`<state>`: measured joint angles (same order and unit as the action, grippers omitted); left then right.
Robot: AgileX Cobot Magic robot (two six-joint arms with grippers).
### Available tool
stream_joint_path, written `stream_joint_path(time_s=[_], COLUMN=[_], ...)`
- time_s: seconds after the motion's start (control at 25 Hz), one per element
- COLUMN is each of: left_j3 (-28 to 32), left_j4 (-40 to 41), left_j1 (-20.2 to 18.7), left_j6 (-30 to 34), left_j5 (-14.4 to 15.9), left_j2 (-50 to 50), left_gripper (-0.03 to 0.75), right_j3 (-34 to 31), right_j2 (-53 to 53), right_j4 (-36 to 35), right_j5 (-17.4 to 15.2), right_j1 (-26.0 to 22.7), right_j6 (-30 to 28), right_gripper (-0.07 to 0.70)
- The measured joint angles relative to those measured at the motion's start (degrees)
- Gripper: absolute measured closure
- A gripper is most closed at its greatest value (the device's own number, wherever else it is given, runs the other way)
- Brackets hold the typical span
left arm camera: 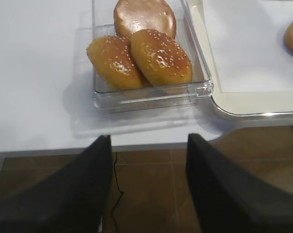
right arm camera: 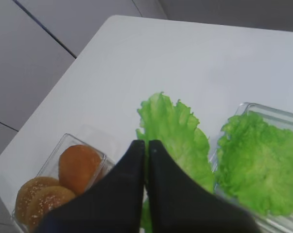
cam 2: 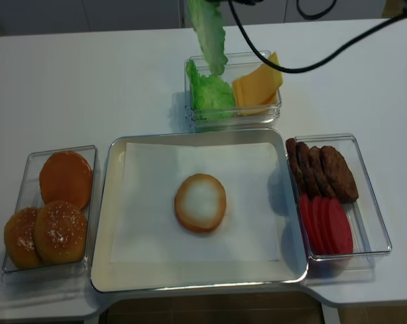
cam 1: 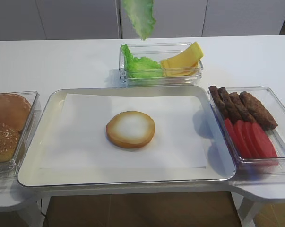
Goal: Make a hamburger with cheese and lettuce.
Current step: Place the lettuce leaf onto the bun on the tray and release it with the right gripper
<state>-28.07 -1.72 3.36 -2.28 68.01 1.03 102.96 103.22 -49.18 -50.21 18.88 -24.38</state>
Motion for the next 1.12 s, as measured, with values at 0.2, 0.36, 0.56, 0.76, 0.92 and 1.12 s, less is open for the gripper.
stream_joint_path(time_s=[0.2, 0.36, 0.56, 0.76, 0.92, 1.12], left_j3=[0.0, 0.0, 0.0, 0.0, 0.0, 0.0], left_j4=[0.0, 0.0, 0.0, 0.0, 0.0, 0.0], left_j1=[0.0, 0.0, 0.0, 0.0, 0.0, 0.0], left_j6=[0.0, 0.0, 0.0, 0.0, 0.0, 0.0], left_j5=[0.0, 0.0, 0.0, 0.0, 0.0, 0.0], left_j2=[0.0, 0.0, 0.0, 0.0, 0.0, 0.0], left_gripper=[0.346, 0.346, 0.346, 0.346, 0.346, 0.346], right_j3=[-10.1, -18.6, -27.8, -34.6, -37.5, -39.4], right_j2=[-7.8, -13.4, -18.3, -20.0, -20.0, -20.0], right_j4=[0.3, 0.3, 0.2, 0.6, 2.5, 5.4], right_j5=[-1.7, -1.8, 0.0, 5.8, 13.3, 23.0], right_j1=[0.0, 0.0, 0.0, 3.1, 7.5, 11.0], right_j6=[0.1, 0.1, 0.1, 0.2, 2.8, 5.7], right_gripper=[0.627, 0.627, 0.627, 0.627, 0.627, 0.627])
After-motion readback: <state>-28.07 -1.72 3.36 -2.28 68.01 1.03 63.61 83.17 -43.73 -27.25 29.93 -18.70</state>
